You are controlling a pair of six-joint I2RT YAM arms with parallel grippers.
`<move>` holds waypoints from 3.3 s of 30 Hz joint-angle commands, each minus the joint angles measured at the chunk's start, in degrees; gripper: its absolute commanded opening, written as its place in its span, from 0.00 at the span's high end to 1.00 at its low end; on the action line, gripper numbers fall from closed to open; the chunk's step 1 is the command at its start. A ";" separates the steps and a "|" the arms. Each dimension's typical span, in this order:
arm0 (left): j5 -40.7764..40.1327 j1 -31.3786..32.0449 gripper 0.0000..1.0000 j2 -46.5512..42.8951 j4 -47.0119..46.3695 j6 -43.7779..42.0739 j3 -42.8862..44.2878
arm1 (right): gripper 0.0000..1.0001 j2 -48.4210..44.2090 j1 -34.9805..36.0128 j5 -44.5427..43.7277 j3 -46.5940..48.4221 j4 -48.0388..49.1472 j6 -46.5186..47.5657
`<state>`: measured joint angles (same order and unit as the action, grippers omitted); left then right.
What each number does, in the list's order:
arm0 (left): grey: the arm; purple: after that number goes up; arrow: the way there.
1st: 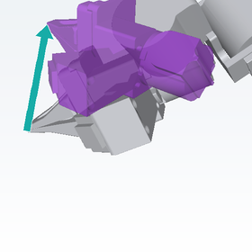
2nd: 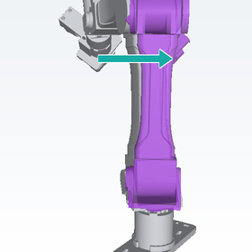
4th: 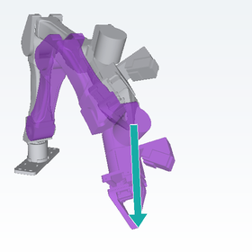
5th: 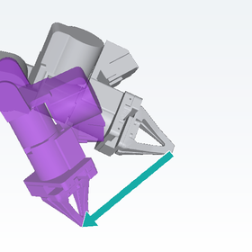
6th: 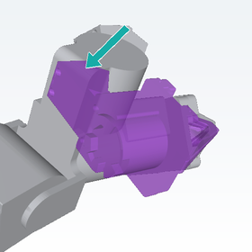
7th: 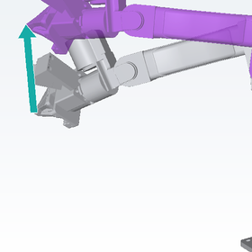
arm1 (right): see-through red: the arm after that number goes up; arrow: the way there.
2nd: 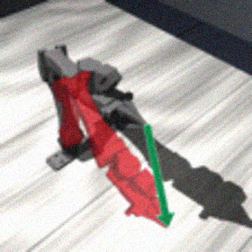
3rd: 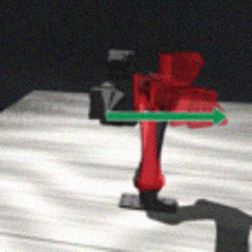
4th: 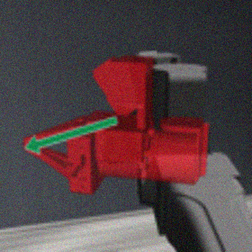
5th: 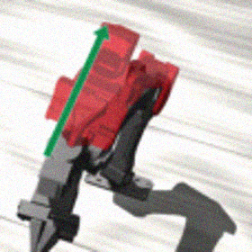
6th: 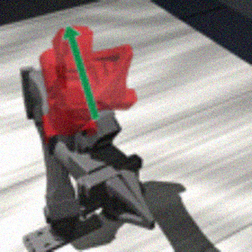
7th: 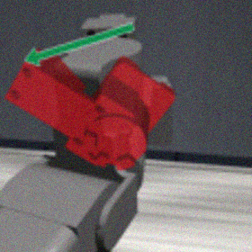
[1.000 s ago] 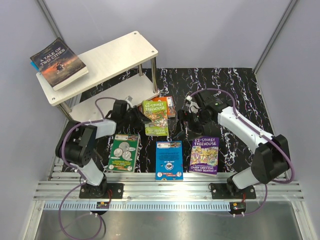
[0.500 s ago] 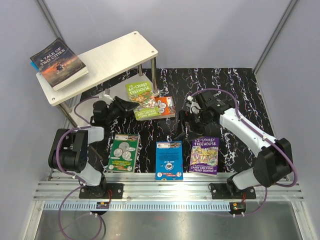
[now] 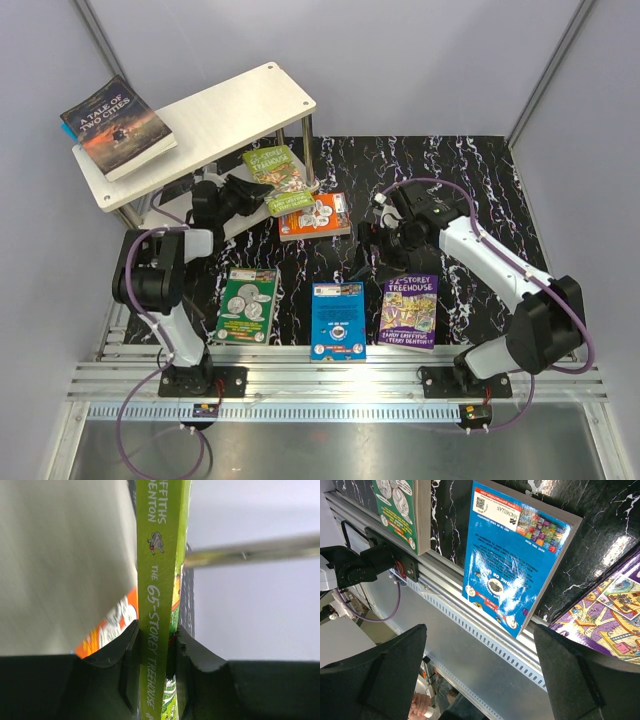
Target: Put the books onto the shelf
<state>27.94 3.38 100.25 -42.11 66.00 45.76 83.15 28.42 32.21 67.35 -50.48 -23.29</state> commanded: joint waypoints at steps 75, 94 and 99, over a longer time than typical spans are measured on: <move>-21.36 49.44 0.01 -15.55 58.28 -10.71 -3.50 | 0.07 13.61 4.35 3.04 -23.41 25.34 -10.99; -9.40 53.75 0.23 -15.34 18.75 0.71 -9.28 | 0.66 16.69 8.31 1.28 -24.81 26.57 -8.18; -5.37 53.84 0.31 -15.87 5.24 4.39 -10.95 | 0.89 16.51 8.31 1.28 -23.58 25.43 -7.39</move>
<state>6.15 54.22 84.16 -6.59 60.82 33.76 96.75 35.05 38.54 43.83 -36.51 -32.99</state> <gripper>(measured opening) 0.728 0.171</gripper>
